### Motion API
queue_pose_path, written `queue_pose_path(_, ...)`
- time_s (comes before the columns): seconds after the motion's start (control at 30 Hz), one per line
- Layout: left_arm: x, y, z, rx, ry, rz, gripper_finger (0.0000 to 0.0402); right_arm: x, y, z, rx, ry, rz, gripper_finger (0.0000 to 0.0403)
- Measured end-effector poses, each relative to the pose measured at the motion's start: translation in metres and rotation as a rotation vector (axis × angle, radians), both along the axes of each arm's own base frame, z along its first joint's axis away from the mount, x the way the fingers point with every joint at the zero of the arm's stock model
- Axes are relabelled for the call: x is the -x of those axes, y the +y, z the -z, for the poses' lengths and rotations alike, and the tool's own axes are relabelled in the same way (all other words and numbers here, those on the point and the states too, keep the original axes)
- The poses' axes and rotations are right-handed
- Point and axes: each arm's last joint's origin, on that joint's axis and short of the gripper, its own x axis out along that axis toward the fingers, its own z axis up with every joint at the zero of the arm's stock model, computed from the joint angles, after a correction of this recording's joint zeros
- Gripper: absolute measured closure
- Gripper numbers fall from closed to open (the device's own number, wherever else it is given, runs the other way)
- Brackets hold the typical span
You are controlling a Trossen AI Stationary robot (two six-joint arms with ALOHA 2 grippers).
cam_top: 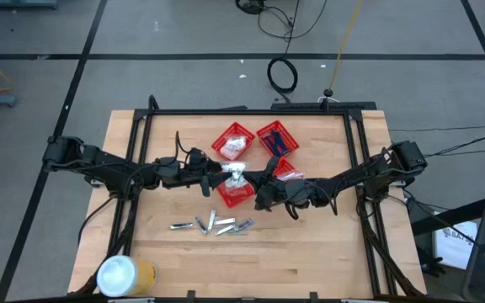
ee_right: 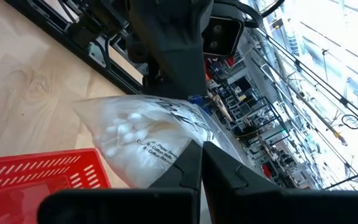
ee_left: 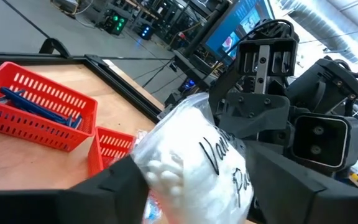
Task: Pick & Place Travel size toiletries
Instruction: Put the transparent cotton pack into the top left red bin
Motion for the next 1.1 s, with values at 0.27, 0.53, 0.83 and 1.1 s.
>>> queue_pose_path(0.27,0.0,0.0,0.0,-0.017,0.002,-0.001,0.0308,0.0,0.0,0.0,0.0,0.002,-0.003,0.0403)
queue_pose_path(0.53,0.0,0.0,0.0,-0.049,0.003,0.002,0.0376,0.0,0.002,0.006,-0.096,0.018,-0.069,0.0394)
queue_pose_path(0.83,0.0,0.001,-0.001,-0.078,0.007,-0.037,0.0391,0.016,0.015,-0.003,-0.189,0.021,0.053,0.0255)
queue_pose_path(1.1,0.001,0.025,0.001,-0.257,0.085,-0.228,0.0385,0.062,0.012,-0.035,-0.335,0.07,0.097,0.0161)
